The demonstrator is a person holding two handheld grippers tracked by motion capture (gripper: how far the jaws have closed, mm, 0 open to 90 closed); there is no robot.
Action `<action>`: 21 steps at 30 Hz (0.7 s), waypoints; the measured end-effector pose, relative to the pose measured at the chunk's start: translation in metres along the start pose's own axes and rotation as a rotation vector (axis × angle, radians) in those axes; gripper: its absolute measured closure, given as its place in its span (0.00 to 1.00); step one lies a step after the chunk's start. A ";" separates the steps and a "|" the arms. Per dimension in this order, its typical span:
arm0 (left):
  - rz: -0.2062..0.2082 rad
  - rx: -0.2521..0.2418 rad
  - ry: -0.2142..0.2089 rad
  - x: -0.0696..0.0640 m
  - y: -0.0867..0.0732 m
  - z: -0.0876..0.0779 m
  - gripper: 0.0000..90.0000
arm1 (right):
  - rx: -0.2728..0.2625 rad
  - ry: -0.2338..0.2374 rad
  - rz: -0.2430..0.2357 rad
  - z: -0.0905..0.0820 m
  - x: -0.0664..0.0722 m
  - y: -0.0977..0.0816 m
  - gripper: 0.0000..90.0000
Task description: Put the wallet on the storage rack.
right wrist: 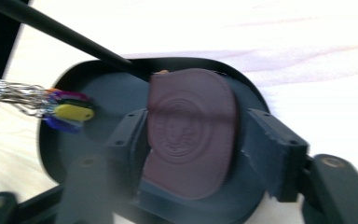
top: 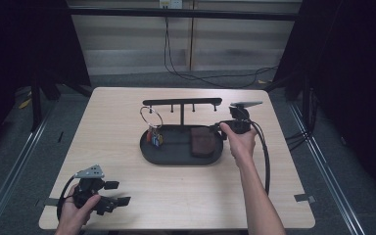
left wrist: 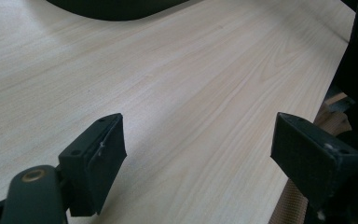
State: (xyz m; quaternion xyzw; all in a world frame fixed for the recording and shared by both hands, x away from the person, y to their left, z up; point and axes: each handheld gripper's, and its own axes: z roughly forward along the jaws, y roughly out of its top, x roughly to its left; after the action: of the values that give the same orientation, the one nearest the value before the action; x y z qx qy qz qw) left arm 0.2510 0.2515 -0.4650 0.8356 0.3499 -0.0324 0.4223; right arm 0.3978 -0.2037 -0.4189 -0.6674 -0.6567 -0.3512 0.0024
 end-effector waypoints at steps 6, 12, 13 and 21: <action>-0.007 -0.008 0.001 0.000 0.000 0.000 0.20 | -0.012 -0.010 -0.024 -0.010 0.000 -0.006 0.28; -0.011 -0.026 -0.015 0.001 0.000 -0.003 0.20 | -0.035 -0.010 -0.082 -0.019 0.003 -0.015 0.26; -0.015 -0.025 -0.015 0.001 0.000 -0.002 0.20 | -0.043 -0.012 -0.087 -0.021 0.004 -0.017 0.26; -0.035 -0.010 -0.006 0.002 0.000 -0.001 0.20 | -0.056 0.028 -0.086 -0.027 -0.004 -0.034 0.26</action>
State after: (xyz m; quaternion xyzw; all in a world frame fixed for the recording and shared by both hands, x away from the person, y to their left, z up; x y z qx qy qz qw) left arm 0.2517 0.2531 -0.4654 0.8270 0.3636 -0.0405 0.4269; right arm 0.3559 -0.2154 -0.4159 -0.6331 -0.6747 -0.3788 -0.0222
